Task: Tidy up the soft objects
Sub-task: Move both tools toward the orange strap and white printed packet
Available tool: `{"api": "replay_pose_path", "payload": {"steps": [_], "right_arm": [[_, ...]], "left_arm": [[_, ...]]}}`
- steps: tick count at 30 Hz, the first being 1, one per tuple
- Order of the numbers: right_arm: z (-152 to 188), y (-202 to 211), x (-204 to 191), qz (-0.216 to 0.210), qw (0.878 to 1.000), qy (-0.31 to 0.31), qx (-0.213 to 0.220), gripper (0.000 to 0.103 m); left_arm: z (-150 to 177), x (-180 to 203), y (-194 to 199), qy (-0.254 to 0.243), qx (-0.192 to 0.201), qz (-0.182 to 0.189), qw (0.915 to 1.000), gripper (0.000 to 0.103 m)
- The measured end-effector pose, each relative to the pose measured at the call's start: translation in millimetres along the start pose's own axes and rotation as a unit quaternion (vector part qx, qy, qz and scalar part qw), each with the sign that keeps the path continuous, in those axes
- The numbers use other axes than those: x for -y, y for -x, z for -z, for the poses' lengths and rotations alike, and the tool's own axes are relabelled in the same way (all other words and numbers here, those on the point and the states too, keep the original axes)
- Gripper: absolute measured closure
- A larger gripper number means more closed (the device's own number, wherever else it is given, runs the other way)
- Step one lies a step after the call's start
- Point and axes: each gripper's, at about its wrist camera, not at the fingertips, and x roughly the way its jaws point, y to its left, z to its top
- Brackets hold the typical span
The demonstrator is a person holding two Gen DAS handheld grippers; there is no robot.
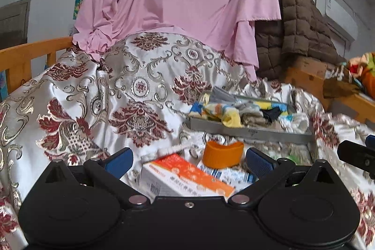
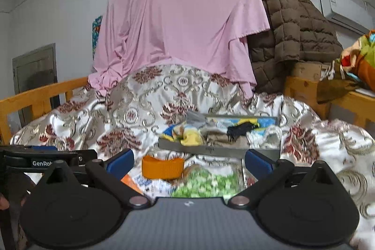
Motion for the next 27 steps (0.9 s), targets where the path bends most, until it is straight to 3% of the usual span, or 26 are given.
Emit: {"api": "replay_pose_path", "payload": {"steps": [17, 27], "right_arm": [[38.9, 4.9, -5.0, 0.011, 0.997, 0.008, -0.080, 0.000], [55.8, -5.6, -19.1, -0.007, 0.992, 0.034, -0.119, 0.000]], "left_arm": [[38.3, 1.9, 4.1, -0.042, -0.041, 0.008, 0.9982, 0.001], [54.0, 1.4, 6.1, -0.065, -0.057, 0.009, 0.9962, 0.001]]}}
